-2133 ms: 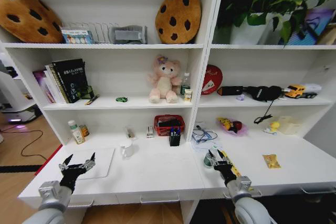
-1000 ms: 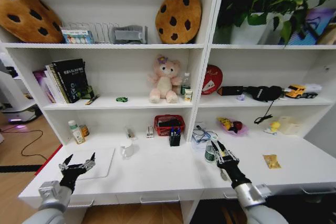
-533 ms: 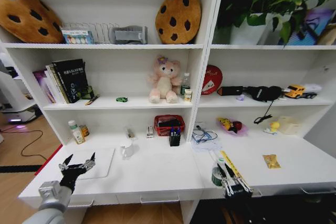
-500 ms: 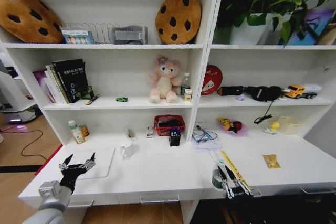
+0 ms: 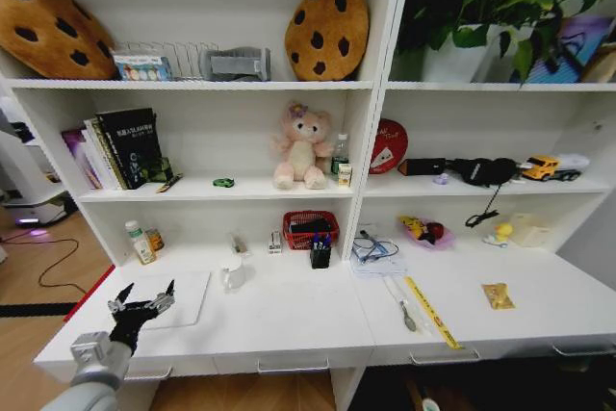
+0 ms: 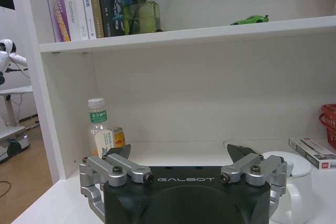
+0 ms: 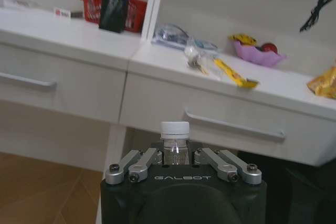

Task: Organize the objects on the table.

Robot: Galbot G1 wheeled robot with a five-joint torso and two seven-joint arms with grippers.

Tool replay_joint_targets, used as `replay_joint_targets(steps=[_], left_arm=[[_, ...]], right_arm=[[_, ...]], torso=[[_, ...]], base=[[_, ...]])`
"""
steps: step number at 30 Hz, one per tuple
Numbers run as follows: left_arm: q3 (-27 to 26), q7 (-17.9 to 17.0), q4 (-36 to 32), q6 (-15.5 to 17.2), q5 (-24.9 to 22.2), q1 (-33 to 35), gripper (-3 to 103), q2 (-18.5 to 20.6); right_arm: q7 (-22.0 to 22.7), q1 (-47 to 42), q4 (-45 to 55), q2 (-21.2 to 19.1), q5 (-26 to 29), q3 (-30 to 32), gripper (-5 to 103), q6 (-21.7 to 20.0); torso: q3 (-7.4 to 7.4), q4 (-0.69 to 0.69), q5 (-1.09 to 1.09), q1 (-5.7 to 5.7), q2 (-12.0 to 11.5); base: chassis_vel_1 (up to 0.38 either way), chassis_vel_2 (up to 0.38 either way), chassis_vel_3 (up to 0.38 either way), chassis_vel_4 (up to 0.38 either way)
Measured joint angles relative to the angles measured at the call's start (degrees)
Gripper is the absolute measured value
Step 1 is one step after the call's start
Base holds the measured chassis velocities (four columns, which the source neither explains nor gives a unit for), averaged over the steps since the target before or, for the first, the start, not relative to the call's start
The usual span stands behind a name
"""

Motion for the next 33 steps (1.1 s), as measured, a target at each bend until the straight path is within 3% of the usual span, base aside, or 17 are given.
replay_joint_targets(steps=[3, 11, 16, 22, 27, 33], left_arm=[[0.0, 0.0, 0.0, 0.0, 0.0, 0.0, 100, 0.0], [0.0, 0.0, 0.0, 0.0, 0.0, 0.0, 100, 0.0], [0.0, 0.0, 0.0, 0.0, 0.0, 0.0, 100, 0.0], [0.0, 0.0, 0.0, 0.0, 0.0, 0.0, 100, 0.0], [0.0, 0.0, 0.0, 0.0, 0.0, 0.0, 100, 0.0], [0.0, 0.0, 0.0, 0.0, 0.0, 0.0, 100, 0.0]], right_arm=[[0.0, 1.8, -3.2, 0.0, 0.7, -0.2, 22, 0.1], [-1.2, 20.2, -27.3, -0.9, 4.2, -1.8, 22, -0.5], [-1.8, 27.3, -34.1, -0.7, 4.3, -2.5, 22, -0.4], [-2.2, 40.3, -46.0, 3.3, -0.3, -4.2, 22, 1.6], [-1.5, 47.4, -50.6, 5.8, -4.0, -4.2, 22, 3.4], [-0.3, 55.7, -56.3, 7.8, -8.1, -5.5, 22, 4.2]], torso=[[0.00, 0.00, 0.00, 0.00, 0.0], [0.00, 0.01, 0.02, 0.00, 0.0], [0.01, 0.01, -0.01, 0.01, 0.0], [0.01, -0.03, 0.00, 0.01, 0.0], [0.01, 0.04, -0.01, 0.01, 0.0], [0.01, 0.01, -0.02, 0.02, 0.0]], base=[[0.000, 0.000, 0.000, 0.000], [0.000, 0.000, 0.000, 0.000], [0.000, 0.000, 0.000, 0.000], [0.000, 0.000, 0.000, 0.000], [0.000, 0.000, 0.000, 0.000], [0.000, 0.000, 0.000, 0.000]])
